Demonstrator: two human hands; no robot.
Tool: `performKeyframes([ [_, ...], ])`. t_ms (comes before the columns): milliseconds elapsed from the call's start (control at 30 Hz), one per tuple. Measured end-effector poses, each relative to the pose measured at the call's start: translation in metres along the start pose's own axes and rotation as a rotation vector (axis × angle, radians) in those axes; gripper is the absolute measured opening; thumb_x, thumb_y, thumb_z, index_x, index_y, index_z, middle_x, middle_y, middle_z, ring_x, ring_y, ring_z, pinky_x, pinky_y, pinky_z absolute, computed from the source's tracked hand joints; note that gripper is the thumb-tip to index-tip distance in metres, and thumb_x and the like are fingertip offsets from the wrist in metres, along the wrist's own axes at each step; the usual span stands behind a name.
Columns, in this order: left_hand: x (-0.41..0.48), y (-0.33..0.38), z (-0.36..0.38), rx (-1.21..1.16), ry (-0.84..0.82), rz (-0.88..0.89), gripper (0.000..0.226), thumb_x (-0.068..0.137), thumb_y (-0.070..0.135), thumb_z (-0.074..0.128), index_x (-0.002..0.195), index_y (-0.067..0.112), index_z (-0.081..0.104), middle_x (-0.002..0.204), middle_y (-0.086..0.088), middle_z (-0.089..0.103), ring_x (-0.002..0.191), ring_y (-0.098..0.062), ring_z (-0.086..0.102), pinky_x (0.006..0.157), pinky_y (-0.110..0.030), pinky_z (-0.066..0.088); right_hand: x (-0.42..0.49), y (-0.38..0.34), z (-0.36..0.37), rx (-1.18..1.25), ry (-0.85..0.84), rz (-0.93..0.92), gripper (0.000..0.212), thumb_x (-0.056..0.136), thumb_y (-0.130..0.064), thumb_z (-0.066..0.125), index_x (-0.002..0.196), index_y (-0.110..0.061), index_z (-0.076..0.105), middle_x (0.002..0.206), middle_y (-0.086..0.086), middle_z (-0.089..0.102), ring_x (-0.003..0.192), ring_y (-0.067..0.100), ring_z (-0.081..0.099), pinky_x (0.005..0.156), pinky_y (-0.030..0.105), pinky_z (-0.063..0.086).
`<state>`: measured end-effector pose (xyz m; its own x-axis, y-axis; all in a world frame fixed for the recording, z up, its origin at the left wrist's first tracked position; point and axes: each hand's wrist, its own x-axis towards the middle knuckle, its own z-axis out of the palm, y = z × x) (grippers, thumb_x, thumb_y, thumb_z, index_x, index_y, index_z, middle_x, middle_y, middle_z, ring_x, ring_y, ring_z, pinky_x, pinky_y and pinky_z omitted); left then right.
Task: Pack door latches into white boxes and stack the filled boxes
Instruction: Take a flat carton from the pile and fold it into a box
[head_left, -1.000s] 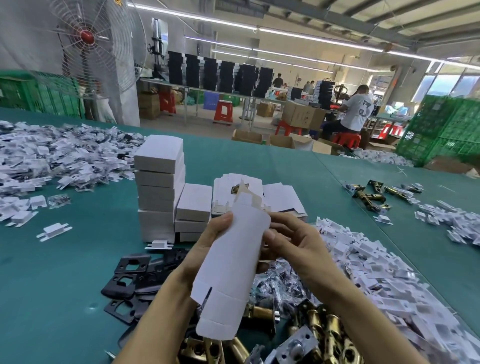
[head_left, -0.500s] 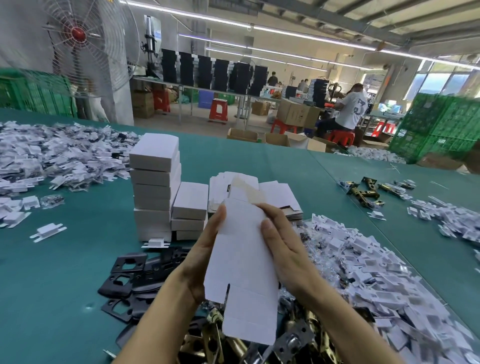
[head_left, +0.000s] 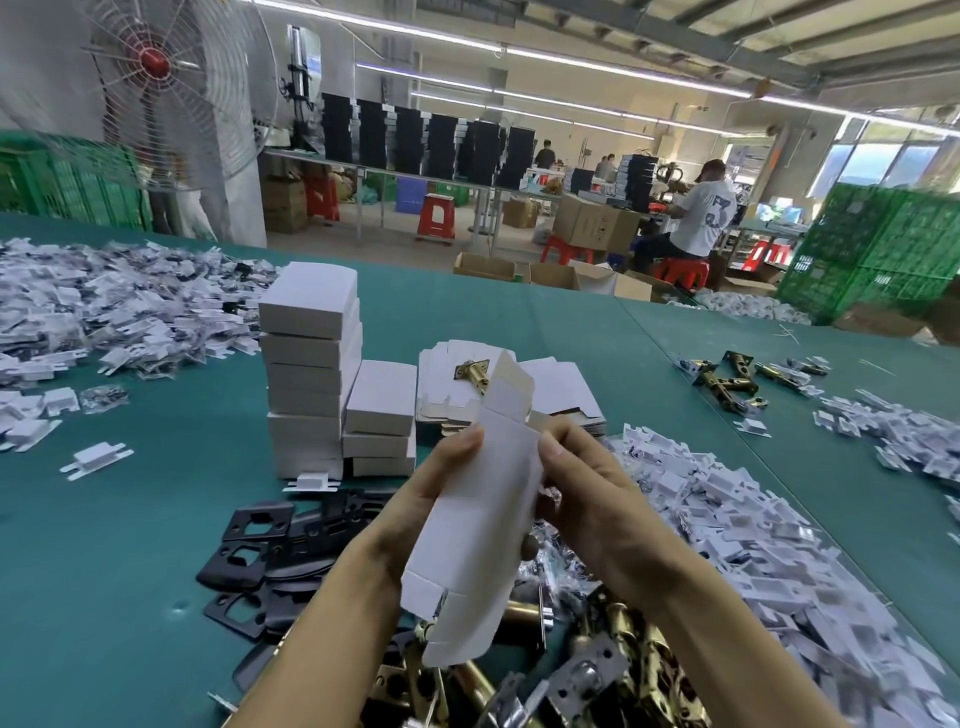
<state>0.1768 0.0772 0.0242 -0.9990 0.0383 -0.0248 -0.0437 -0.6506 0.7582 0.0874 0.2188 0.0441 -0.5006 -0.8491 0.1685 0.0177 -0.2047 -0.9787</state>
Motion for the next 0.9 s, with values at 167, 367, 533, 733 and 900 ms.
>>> performKeyframes([
  [167,0.003,-0.002,-0.002,-0.021,0.009,0.064,0.099,0.047,0.054,0.096,0.13,0.01,0.065,0.099,-0.018,0.071,0.073,-0.03,0.07,0.066,-0.04,0.059,0.001,-0.001,0.003,-0.062,0.071,-0.086,0.047,0.073,-0.053,0.081,0.109,-0.029,0.063,0.112,0.002,0.07,0.098,0.019,0.066,0.071,0.031,0.054],
  [367,0.0,-0.003,-0.006,-0.035,0.015,0.067,0.081,0.05,0.059,0.093,0.116,0.014,0.075,0.105,-0.018,0.071,0.086,-0.031,0.07,0.084,-0.047,0.058,0.003,0.004,0.006,0.031,0.196,-0.119,0.073,0.059,-0.057,0.088,0.123,-0.036,0.061,0.115,0.001,0.072,0.095,0.017,0.067,0.077,0.041,0.056],
  [533,0.002,-0.002,-0.003,-0.034,0.058,0.051,0.06,0.071,0.059,0.069,0.11,0.015,0.078,0.107,-0.016,0.074,0.087,-0.028,0.072,0.078,-0.038,0.06,0.003,0.013,0.005,0.098,0.273,-0.124,0.05,0.073,-0.033,0.075,0.122,-0.029,0.065,0.109,0.01,0.073,0.096,0.02,0.068,0.075,0.035,0.06],
  [733,0.004,-0.003,0.005,0.073,0.123,0.07,0.052,0.085,0.064,0.059,0.106,0.021,0.079,0.107,-0.015,0.075,0.087,-0.027,0.074,0.072,-0.037,0.061,-0.001,0.02,0.009,-0.008,0.291,-0.205,0.023,0.09,-0.037,0.067,0.112,-0.037,0.063,0.104,-0.007,0.073,0.086,0.014,0.07,0.068,0.031,0.059],
  [900,0.024,-0.015,0.01,0.469,0.574,0.494,0.043,0.093,0.052,0.055,0.106,0.013,0.068,0.099,-0.005,0.076,0.087,-0.023,0.069,0.077,-0.036,0.059,-0.001,0.019,0.012,-0.182,0.292,-0.282,0.019,0.095,-0.036,0.044,0.111,-0.038,0.056,0.104,-0.022,0.066,0.088,0.002,0.066,0.069,0.02,0.055],
])
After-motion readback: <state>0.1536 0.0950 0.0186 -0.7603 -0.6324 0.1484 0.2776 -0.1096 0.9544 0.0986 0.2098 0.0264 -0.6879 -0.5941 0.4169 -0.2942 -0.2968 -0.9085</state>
